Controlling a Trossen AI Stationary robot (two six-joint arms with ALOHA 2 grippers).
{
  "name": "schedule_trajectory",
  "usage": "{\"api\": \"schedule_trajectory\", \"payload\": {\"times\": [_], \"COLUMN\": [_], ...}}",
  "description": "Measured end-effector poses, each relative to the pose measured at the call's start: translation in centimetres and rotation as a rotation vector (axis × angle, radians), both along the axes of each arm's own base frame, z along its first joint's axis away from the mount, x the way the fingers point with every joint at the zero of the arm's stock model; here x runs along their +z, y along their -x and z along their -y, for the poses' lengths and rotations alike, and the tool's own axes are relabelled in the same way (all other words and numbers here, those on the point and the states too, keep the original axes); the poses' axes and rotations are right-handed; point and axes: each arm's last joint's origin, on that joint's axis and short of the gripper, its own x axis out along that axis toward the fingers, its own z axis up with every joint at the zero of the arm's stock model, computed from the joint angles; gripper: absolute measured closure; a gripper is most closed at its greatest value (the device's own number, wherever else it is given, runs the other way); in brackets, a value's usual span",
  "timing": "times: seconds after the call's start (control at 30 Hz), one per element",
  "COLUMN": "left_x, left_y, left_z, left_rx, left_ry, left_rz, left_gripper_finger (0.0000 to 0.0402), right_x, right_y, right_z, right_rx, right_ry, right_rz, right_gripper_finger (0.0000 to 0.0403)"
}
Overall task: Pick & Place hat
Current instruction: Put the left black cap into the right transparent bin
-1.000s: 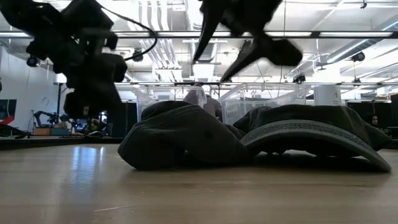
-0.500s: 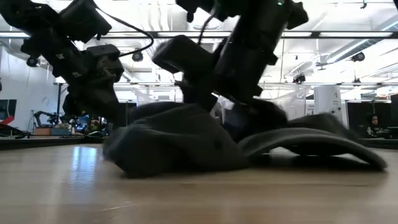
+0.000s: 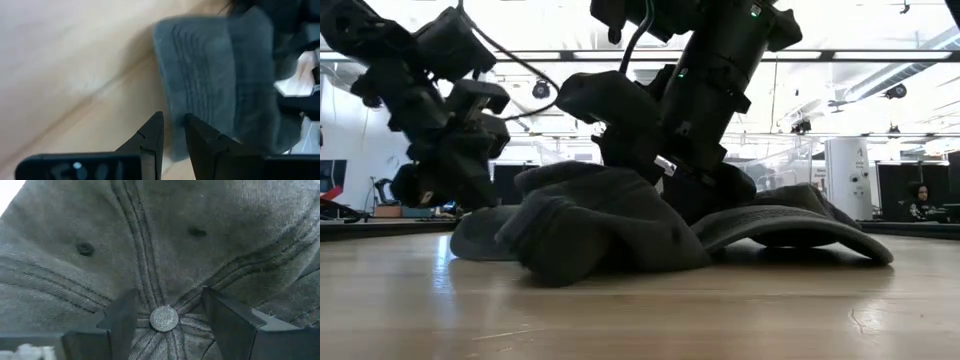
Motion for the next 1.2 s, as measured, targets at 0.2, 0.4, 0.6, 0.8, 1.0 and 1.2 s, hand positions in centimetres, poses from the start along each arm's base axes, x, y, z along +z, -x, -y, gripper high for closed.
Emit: {"api": "schedule_trajectory", "payload": {"times": [0.2, 0.4, 0.6, 0.8, 1.0, 1.2], "left_x": [-0.6, -0.3, -0.2, 0.0, 1.5, 4.9], "left_y": [0.1, -0.6, -1.9, -2.3, -2.1, -2.2], "left_z": [0.0, 0.0, 0.4, 0.6, 0.5, 0.4], "left_rx": [0.017, 0.017, -0.093, -0.109, -0.099, -0.076], "left_ry": [0.019, 0.026, 0.109, 0.127, 0.103, 0.103], "left_rz": [0.058, 0.128, 0.241, 0.270, 0.346, 0.438], "left_gripper_finger": [0.0321, 0.0267, 0.0238, 0.0289, 0.0389, 0.0395], "right_x": [0.0, 0.0, 0.0, 1.0, 5.0, 11.0], "right_y": [0.0, -0.1, -0.4, -1.1, 0.6, 4.5], "right_z": [0.0, 0.1, 1.0, 1.4, -0.2, -2.5], "right_rx": [0.012, 0.035, 0.031, 0.068, 0.112, 0.080], "right_ry": [-0.001, 0.007, -0.002, 0.022, 0.044, 0.086], "right_rz": [-0.002, -0.002, 0.006, 0.001, -0.031, 0.044], "right_gripper_finger": [0.0179, 0.0179, 0.0179, 0.0179, 0.0179, 0.0179]}}
